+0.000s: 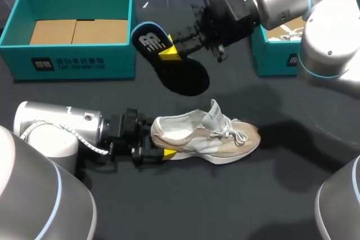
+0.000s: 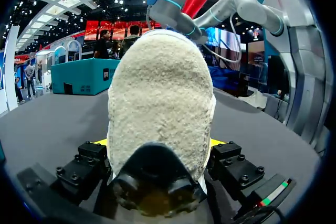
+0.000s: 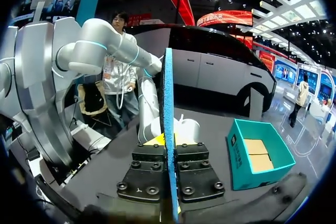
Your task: Take the shoe out of the shoebox, open the shoe tongue, remove and reinsert the insole, then place the shoe into the shoebox
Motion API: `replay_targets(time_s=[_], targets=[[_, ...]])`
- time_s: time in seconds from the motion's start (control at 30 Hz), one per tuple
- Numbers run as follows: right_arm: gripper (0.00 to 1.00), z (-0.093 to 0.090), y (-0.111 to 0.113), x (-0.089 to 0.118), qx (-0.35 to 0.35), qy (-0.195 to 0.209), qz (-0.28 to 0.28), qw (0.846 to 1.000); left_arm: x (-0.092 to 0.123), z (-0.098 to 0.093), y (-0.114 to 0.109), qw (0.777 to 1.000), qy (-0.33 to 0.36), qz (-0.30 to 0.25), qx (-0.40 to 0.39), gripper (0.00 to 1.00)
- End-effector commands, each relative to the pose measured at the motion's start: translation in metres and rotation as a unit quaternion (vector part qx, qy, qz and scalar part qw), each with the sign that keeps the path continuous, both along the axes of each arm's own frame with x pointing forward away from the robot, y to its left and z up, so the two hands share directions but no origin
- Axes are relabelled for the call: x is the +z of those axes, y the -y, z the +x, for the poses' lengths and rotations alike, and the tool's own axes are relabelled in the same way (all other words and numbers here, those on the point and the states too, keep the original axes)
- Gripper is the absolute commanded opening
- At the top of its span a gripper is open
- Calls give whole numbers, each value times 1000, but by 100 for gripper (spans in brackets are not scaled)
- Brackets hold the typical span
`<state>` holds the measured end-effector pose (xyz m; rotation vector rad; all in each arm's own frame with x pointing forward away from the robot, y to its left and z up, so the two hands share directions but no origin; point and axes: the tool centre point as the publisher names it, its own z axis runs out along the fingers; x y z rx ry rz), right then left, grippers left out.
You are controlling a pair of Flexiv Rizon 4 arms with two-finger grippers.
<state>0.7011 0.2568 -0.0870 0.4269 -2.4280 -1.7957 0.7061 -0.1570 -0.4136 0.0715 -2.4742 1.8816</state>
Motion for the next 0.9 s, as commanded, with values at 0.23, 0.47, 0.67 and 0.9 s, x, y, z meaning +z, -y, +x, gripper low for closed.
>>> replay_targets(time_s=[0.23,0.47,0.67,0.9], targets=[[0,-20,21,-11,-33,-48,120,991,-1,0,1,1000,0,0,1,0],[0,-19,30,-4,-56,-88,156,982,-1,0,1,1000,0,0,1,0],[0,-45,62,3,-112,-163,158,968,-1,0,1,1000,0,0,1,0],[0,-45,62,3,-112,-163,158,968,-1,0,1,1000,0,0,1,0]])
